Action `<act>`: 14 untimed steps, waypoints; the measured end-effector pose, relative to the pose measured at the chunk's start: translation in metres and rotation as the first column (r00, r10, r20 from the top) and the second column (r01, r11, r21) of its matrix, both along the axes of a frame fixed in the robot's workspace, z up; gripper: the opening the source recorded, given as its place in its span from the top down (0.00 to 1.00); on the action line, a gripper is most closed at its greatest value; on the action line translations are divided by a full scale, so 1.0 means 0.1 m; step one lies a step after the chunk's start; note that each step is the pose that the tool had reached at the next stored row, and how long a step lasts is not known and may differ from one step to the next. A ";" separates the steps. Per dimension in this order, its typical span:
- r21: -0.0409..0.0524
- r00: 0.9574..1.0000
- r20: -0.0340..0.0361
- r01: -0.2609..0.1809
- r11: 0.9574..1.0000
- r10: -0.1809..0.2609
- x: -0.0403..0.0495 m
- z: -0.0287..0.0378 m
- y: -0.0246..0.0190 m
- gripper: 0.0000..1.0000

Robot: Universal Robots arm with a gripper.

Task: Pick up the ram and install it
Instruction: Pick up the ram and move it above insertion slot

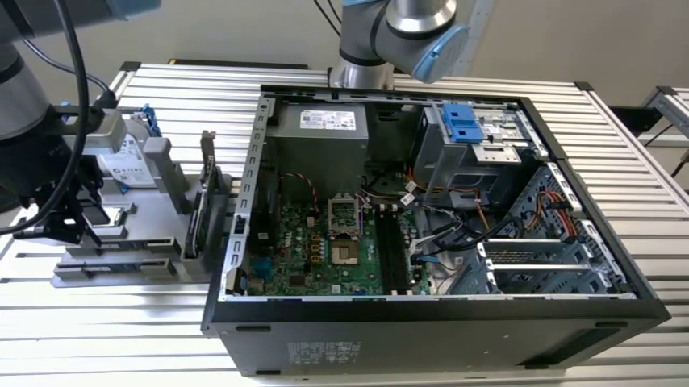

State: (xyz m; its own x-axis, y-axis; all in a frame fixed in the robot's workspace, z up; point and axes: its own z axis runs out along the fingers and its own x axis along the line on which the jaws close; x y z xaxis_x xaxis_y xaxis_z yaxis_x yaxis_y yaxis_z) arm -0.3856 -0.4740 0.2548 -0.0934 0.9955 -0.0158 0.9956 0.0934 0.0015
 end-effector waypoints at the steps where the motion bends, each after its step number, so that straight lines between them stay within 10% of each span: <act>1: 0.000 1.000 0.000 0.000 1.000 0.000 0.000 -0.002 0.000 0.00; 14: 0.000 1.000 0.000 0.000 1.000 0.000 0.000 -0.054 0.000 0.00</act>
State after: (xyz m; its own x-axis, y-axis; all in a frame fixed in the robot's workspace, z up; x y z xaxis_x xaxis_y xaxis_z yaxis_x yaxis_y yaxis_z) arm -0.3856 -0.4740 0.2495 -0.0934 0.9955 -0.0158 0.9956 0.0934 0.0016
